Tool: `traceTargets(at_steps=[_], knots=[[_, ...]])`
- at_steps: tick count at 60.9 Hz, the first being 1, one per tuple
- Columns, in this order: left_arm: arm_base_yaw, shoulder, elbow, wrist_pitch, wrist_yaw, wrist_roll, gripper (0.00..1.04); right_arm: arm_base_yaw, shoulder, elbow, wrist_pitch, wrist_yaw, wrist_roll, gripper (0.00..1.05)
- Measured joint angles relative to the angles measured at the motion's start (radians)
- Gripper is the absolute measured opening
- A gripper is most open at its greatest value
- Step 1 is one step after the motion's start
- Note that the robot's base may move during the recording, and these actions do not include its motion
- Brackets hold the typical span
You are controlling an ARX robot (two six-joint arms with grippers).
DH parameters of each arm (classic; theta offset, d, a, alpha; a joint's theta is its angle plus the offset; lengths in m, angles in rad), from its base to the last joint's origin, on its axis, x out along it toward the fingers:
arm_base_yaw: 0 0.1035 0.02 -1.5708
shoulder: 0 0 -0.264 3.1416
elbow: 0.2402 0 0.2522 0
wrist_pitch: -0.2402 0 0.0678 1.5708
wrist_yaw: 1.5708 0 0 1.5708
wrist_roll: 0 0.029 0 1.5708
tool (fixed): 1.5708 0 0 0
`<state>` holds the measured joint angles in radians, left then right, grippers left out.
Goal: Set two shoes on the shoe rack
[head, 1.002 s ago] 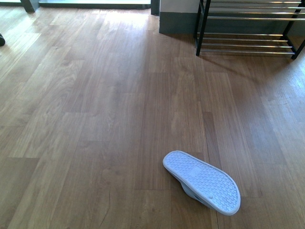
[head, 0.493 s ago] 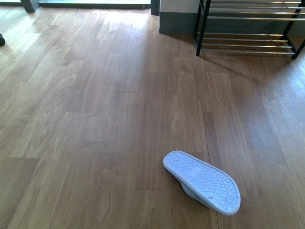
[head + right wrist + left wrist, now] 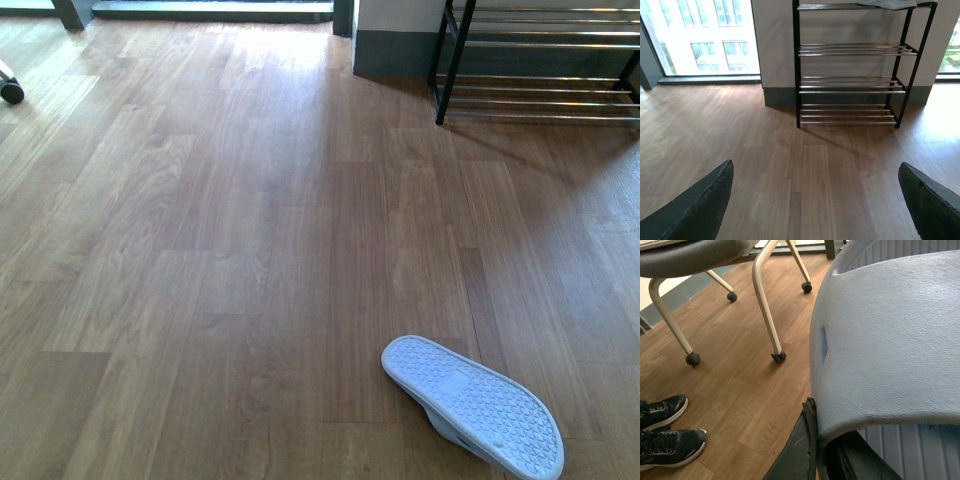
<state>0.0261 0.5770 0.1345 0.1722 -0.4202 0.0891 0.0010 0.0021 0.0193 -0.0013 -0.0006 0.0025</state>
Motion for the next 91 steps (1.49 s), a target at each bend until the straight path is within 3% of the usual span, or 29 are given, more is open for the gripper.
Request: traceTargets(at_steps=[13,16,17,20,24,33,38,45,51,60,75,91], knots=[[0.000,0.000,-0.002,0.000,-0.005,0.000,0.02,-0.002,0.003,0.000,-0.002,-0.007,-0.003,0.96],[0.000,0.000,-0.002,0.000,-0.005,0.000,0.02,-0.036,0.047,0.033,-0.087,-0.111,-0.037,0.96],[0.000,0.000,-0.002,0.000,-0.005,0.000,0.02,-0.068,0.117,0.065,-0.153,-0.220,-0.083,0.96],[0.000,0.000,-0.002,0.000,-0.003,0.000,0.02,-0.092,0.323,0.092,-0.129,-0.309,-0.160,0.96],[0.000,0.000,-0.002,0.000,-0.002,0.000,0.02,-0.089,0.478,0.092,-0.036,-0.278,-0.220,0.96],[0.000,0.000,-0.002,0.000,-0.003,0.000,0.02,-0.077,1.014,0.093,0.374,-0.174,-0.396,0.96],[0.000,0.000,-0.002,0.000,-0.002,0.000,0.02,-0.069,1.468,0.119,0.703,-0.115,-0.504,0.96],[0.000,0.000,-0.002,0.000,-0.003,0.000,0.02,-0.069,1.897,0.196,0.935,-0.091,-0.537,0.96],[0.000,0.000,-0.002,0.000,-0.003,0.000,0.02,-0.069,2.148,0.253,0.991,-0.080,-0.544,0.96],[0.000,0.000,-0.002,0.000,-0.002,0.000,0.02,-0.074,2.384,0.303,0.961,-0.077,-0.550,0.96],[0.000,0.000,-0.002,0.000,-0.002,0.000,0.02,-0.078,2.554,0.364,1.006,-0.104,-0.557,0.96],[0.000,0.000,-0.002,0.000,-0.002,0.000,0.02,-0.052,2.675,0.409,1.171,-0.119,-0.570,0.96]])
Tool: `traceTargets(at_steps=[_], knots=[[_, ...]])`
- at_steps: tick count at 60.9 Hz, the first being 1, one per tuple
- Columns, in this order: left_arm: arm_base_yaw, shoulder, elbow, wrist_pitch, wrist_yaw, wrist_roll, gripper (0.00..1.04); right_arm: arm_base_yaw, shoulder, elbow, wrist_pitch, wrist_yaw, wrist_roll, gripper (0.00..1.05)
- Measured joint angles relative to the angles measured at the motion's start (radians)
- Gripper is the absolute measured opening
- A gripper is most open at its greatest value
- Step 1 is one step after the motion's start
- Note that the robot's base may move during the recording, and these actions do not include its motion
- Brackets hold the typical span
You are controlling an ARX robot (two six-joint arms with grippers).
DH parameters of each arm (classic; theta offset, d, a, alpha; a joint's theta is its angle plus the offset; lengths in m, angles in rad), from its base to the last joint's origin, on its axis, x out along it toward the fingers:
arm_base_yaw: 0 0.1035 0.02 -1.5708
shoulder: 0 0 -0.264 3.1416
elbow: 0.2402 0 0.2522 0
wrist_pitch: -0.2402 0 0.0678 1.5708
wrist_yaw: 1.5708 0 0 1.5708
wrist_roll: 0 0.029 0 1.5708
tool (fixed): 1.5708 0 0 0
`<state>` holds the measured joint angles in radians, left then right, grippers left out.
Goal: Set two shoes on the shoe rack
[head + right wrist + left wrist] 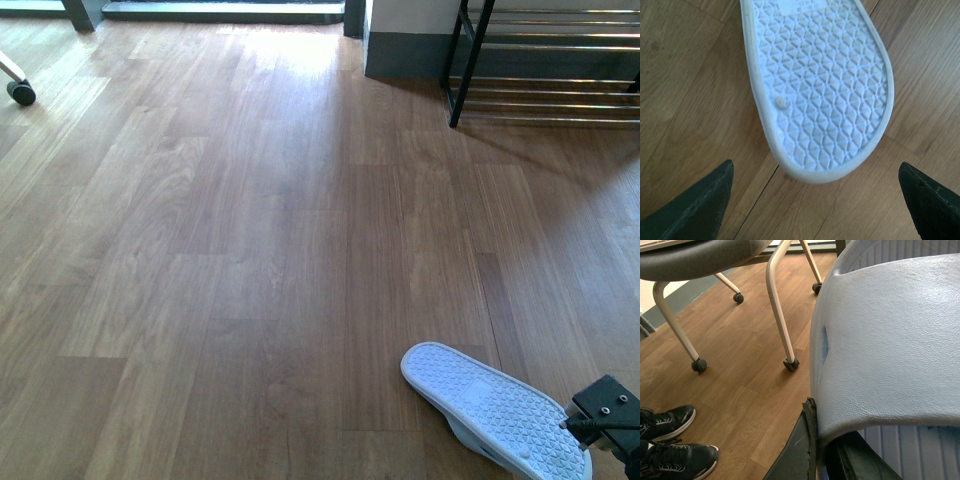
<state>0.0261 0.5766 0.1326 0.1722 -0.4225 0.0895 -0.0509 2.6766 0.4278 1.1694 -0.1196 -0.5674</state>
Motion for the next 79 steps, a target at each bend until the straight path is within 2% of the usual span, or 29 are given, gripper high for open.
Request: traceTargets(at_steps=[11,25,42,61,68,75,79], knots=[[0.000,0.000,0.000,0.000,0.000,0.000,0.02,0.003,0.064,0.050,0.026,0.000,-0.018,0.96],[0.000,0.000,0.000,0.000,0.000,0.000,0.02,0.011,0.160,0.113,0.135,0.021,-0.103,0.96],[0.000,0.000,0.000,0.000,0.000,0.000,0.02,0.018,0.209,0.154,0.137,0.018,-0.186,0.96],[0.000,0.000,0.000,0.000,0.000,0.000,0.02,0.031,0.243,0.194,0.171,0.018,-0.211,0.95],[0.000,0.000,0.000,0.000,0.000,0.000,0.02,0.032,0.254,0.215,0.169,0.023,-0.214,0.81],[0.000,0.000,0.000,0.000,0.000,0.000,0.02,0.033,0.262,0.236,0.164,0.039,-0.215,0.57],[0.000,0.000,0.000,0.000,0.000,0.000,0.02,0.038,0.263,0.224,0.187,0.050,-0.209,0.48]])
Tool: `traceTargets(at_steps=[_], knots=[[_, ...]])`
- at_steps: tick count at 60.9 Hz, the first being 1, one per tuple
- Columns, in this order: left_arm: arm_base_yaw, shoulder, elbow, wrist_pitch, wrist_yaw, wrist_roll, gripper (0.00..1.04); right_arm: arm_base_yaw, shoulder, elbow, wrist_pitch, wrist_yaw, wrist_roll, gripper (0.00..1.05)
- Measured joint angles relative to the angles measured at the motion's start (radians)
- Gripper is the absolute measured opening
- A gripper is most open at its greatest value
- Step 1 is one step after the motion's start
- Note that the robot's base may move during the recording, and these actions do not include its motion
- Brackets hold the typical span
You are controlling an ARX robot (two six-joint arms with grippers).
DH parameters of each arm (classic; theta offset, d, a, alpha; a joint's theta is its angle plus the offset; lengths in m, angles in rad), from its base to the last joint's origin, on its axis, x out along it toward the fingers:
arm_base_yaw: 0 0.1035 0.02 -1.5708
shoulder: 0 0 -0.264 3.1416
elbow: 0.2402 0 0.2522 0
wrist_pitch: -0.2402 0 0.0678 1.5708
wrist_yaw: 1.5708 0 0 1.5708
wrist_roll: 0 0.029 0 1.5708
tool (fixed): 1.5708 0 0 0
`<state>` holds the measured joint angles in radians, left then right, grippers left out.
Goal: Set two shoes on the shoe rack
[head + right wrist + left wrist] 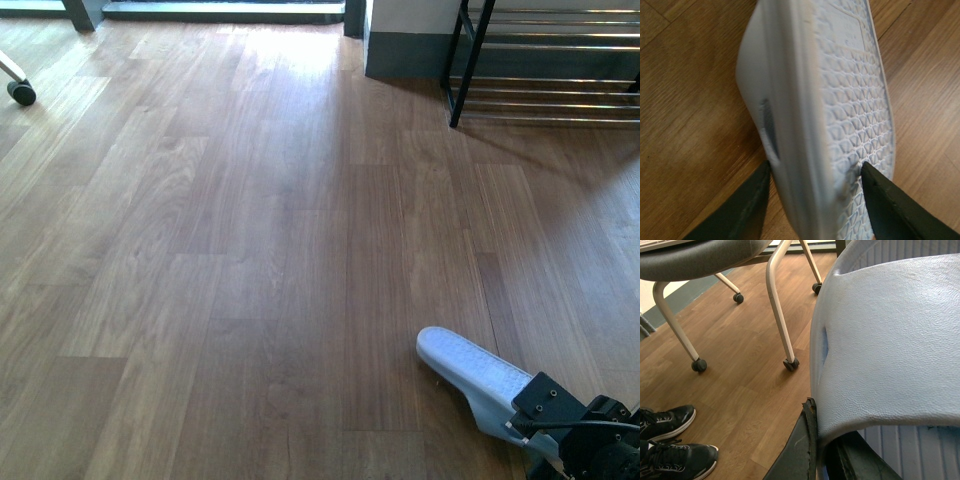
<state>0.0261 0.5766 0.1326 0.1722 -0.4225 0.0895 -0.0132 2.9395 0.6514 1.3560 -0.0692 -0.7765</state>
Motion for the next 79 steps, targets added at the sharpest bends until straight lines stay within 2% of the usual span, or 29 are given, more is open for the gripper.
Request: traceTargets(at_steps=[6,11,14,23,42,53,59,65,69,72,79], knots=[[0.000,0.000,0.000,0.000,0.000,0.000,0.02,0.006,0.009,-0.021,0.008,0.014,0.043,0.26],[0.000,0.000,0.000,0.000,0.000,0.000,0.02,-0.006,0.001,-0.024,-0.056,0.011,0.108,0.08],[0.000,0.000,0.000,0.000,0.000,0.000,0.02,-0.021,-0.024,-0.034,-0.119,-0.012,0.150,0.01],[0.000,0.000,0.000,0.000,0.000,0.000,0.02,-0.077,-0.100,-0.047,-0.279,-0.035,0.211,0.02],[0.000,0.000,0.000,0.000,0.000,0.000,0.02,-0.128,-0.102,-0.035,-0.218,0.059,0.146,0.02],[0.000,0.000,0.000,0.000,0.000,0.000,0.02,-0.146,-0.121,-0.034,-0.195,0.080,0.135,0.02],[0.000,0.000,0.000,0.000,0.000,0.000,0.02,-0.146,-0.157,-0.045,-0.238,0.064,0.156,0.02],[0.000,0.000,0.000,0.000,0.000,0.000,0.02,-0.156,-0.198,-0.035,-0.362,-0.027,0.241,0.02],[0.000,0.000,0.000,0.000,0.000,0.000,0.02,-0.218,-0.256,0.063,-0.654,-0.148,0.333,0.02],[0.000,0.000,0.000,0.000,0.000,0.000,0.02,-0.249,-0.317,0.114,-0.813,-0.204,0.403,0.02],[0.000,0.000,0.000,0.000,0.000,0.000,0.02,-0.265,-0.394,0.143,-0.901,-0.252,0.523,0.02]])
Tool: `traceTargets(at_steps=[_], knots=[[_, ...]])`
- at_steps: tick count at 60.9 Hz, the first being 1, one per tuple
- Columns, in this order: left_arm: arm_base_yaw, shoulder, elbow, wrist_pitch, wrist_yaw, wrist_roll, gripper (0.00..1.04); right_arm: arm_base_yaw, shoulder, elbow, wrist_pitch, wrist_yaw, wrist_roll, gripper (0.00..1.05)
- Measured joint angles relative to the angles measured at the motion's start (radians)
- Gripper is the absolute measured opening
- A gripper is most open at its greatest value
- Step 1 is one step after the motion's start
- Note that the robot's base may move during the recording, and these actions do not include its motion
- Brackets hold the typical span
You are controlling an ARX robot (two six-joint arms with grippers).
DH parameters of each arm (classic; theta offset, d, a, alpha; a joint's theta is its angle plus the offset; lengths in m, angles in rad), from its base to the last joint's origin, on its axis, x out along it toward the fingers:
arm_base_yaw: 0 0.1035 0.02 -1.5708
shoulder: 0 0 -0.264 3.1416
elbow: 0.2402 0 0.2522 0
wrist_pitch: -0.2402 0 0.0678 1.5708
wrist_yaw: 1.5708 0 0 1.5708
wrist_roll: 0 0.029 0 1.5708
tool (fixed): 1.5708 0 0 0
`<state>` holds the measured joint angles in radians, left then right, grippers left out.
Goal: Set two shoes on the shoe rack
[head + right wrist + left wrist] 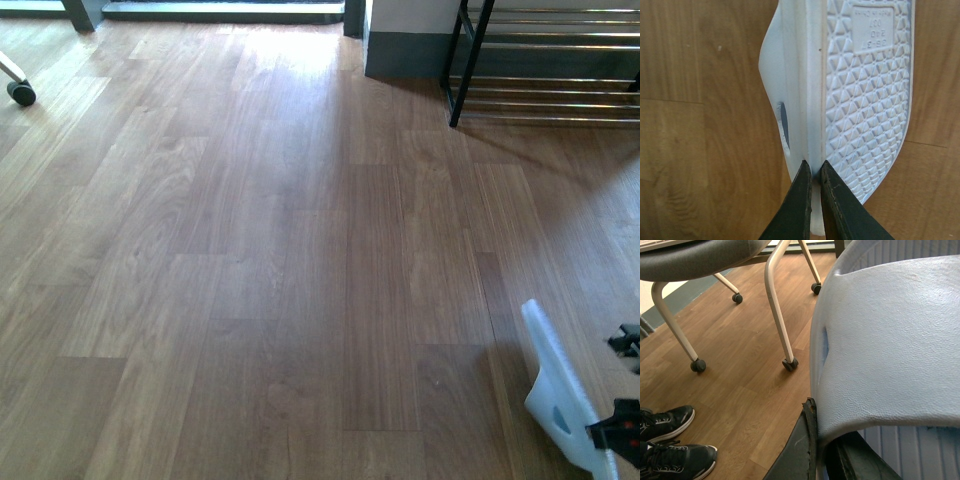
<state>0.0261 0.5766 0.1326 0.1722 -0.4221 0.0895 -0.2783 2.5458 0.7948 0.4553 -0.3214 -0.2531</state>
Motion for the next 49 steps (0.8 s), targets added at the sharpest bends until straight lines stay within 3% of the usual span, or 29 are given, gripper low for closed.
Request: traceTargets(at_steps=[21,34,49], knots=[[0.000,0.000,0.000,0.000,0.000,0.000,0.02,-0.048,0.014,0.015,-0.079,-0.051,0.072,0.02],[0.000,0.000,0.000,0.000,0.000,0.000,0.02,-0.076,-0.081,0.000,-0.102,-0.249,0.332,0.02],[0.000,0.000,0.000,0.000,0.000,0.000,0.02,-0.034,-0.051,0.025,0.039,-0.332,0.658,0.02]])
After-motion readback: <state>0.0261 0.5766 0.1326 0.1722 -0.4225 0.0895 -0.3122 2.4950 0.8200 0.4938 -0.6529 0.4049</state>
